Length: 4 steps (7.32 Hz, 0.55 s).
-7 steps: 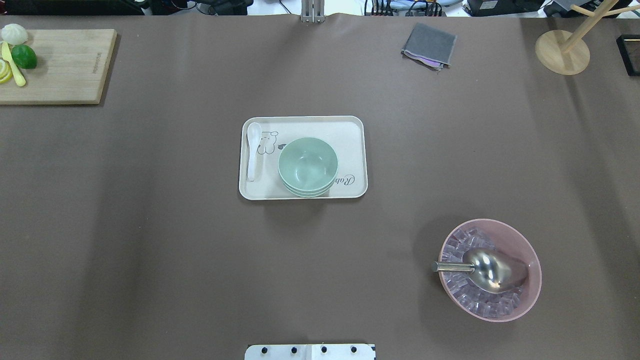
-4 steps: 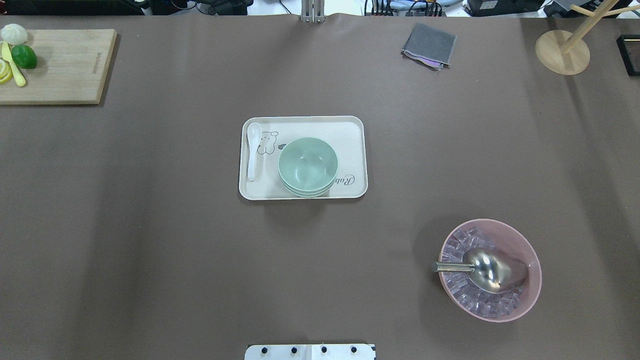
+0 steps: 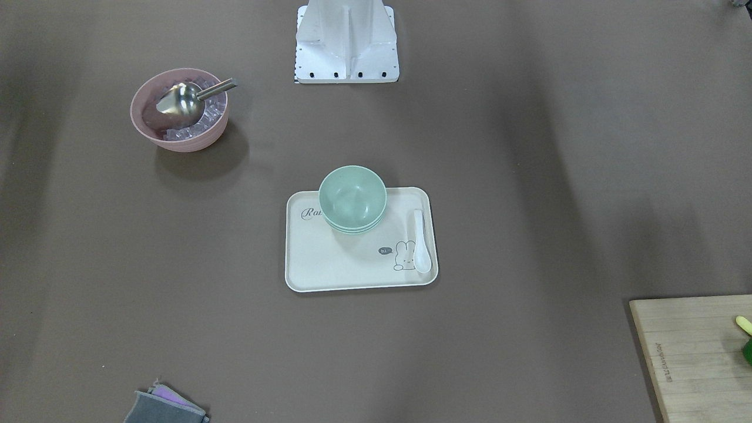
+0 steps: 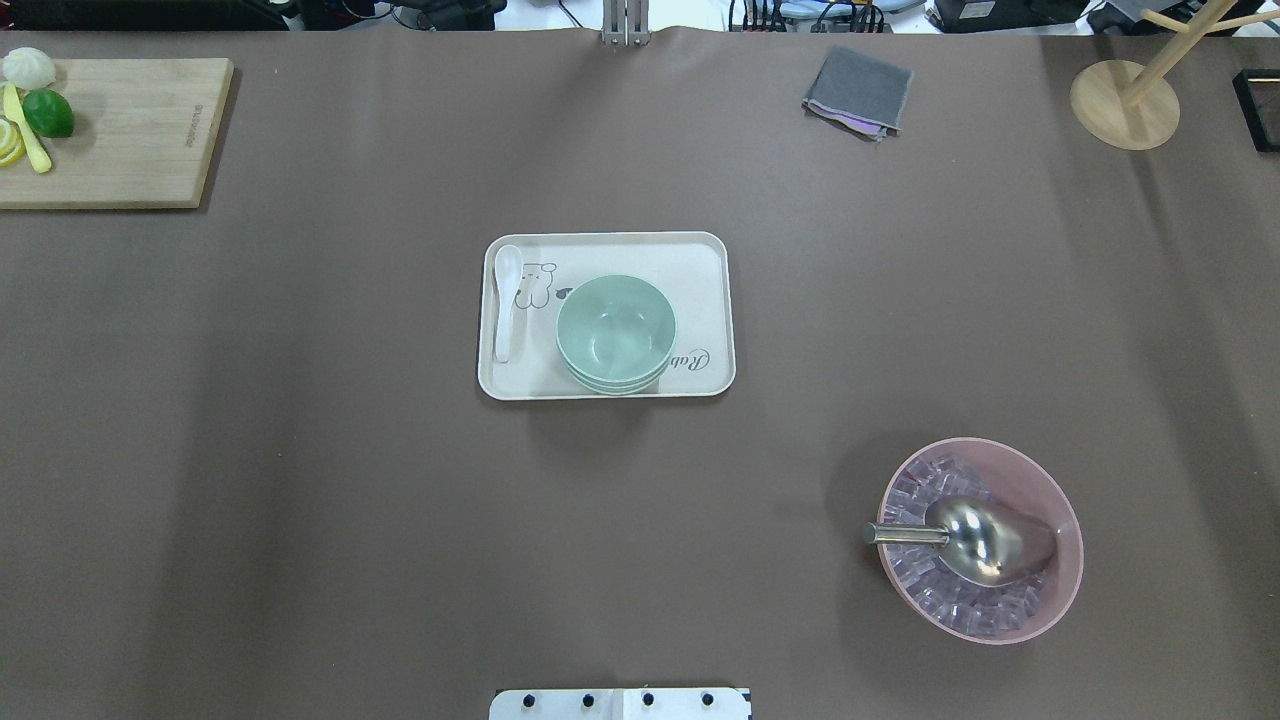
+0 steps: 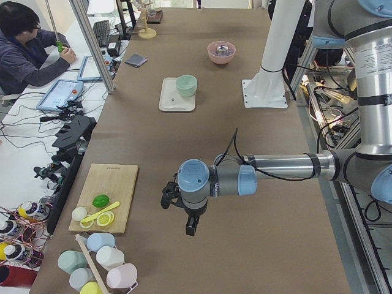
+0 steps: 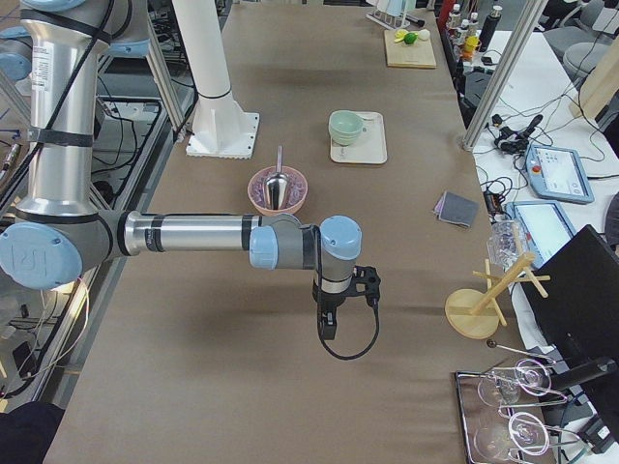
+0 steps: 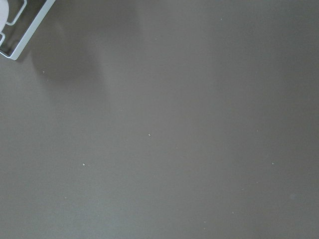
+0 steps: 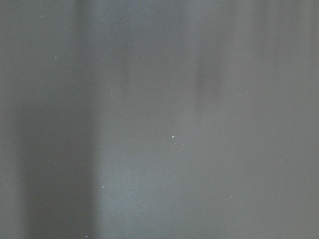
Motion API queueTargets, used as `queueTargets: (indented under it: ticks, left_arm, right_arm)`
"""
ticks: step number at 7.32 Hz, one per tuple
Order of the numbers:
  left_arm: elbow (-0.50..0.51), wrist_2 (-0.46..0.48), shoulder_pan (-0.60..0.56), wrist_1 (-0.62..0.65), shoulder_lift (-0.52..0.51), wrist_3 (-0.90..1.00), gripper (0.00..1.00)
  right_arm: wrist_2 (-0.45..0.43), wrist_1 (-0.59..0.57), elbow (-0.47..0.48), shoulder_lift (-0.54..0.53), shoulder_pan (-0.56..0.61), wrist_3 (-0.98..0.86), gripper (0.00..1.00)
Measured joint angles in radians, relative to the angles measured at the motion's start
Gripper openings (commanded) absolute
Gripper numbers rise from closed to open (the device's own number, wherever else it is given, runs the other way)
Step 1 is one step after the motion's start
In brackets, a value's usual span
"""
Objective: Stack green bowls together
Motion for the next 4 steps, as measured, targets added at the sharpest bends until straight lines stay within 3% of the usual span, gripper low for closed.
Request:
queueTargets:
  ticks: [4]
  left_arm:
    - [0.000, -0.001, 0.000, 0.000, 0.001, 0.000, 0.98]
  right_arm:
    - [0.018, 0.001, 0.000, 0.000, -0.002, 0.000, 1.00]
